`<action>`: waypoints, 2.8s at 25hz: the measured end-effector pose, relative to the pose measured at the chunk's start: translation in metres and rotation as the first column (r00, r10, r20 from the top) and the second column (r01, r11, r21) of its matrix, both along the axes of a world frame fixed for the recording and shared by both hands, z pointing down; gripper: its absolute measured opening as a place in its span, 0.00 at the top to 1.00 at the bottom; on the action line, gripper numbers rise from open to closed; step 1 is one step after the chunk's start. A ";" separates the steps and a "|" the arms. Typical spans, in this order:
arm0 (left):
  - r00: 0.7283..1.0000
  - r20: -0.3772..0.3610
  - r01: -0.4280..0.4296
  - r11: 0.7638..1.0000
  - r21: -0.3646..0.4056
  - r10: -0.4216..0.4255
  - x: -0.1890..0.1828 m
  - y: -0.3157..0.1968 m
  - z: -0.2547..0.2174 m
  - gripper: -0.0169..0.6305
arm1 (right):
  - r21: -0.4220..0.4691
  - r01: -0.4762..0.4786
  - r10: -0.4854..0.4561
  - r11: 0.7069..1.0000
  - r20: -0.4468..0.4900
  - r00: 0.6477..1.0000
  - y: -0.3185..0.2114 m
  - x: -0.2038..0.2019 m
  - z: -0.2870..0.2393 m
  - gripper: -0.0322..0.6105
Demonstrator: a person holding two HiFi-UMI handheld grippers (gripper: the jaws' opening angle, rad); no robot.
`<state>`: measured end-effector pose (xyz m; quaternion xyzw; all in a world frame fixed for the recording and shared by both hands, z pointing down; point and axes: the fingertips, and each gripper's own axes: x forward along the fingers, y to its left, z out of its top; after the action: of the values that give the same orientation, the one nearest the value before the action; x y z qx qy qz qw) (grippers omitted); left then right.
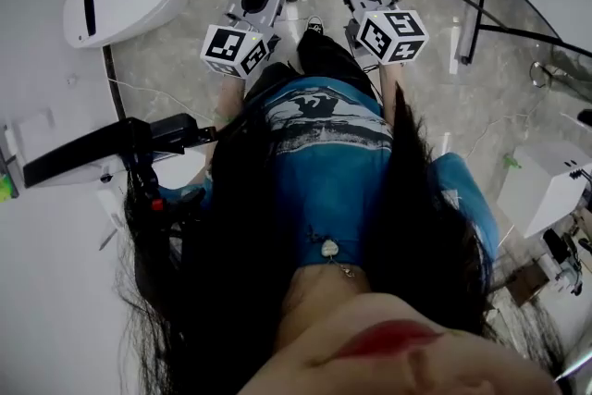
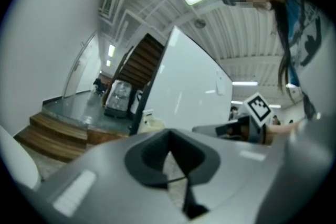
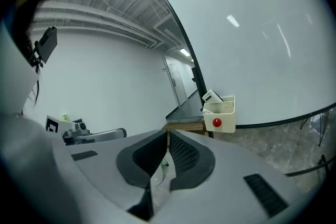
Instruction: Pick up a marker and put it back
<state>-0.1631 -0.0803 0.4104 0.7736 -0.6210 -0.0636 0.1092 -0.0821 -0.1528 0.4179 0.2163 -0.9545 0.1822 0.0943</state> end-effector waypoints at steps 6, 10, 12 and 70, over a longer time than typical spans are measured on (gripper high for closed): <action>1.000 -0.003 0.001 1.000 -0.012 -0.001 -0.005 -0.081 0.002 0.97 | -0.005 0.026 -0.026 1.000 -0.013 1.000 -0.080 -0.012 0.001 0.92; 1.000 0.009 -0.008 0.999 -0.033 0.008 -0.005 -0.140 0.010 0.97 | -0.017 0.064 -0.064 0.998 -0.022 0.998 -0.135 -0.024 0.012 0.92; 1.000 0.028 -0.007 0.999 -0.039 0.008 -0.003 -0.156 0.010 0.97 | -0.014 0.086 -0.087 0.996 -0.022 0.996 -0.150 -0.030 0.012 0.92; 0.943 0.011 -0.330 0.942 -0.053 0.331 -0.100 -0.269 0.002 0.97 | 0.261 -0.163 0.239 0.951 -0.291 0.926 -0.251 -0.101 -0.013 0.81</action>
<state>-0.2628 -0.3494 0.4122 0.8644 -0.4848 -0.0211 0.1315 -0.1829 -0.4034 0.4052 0.3497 -0.9139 0.0407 0.2021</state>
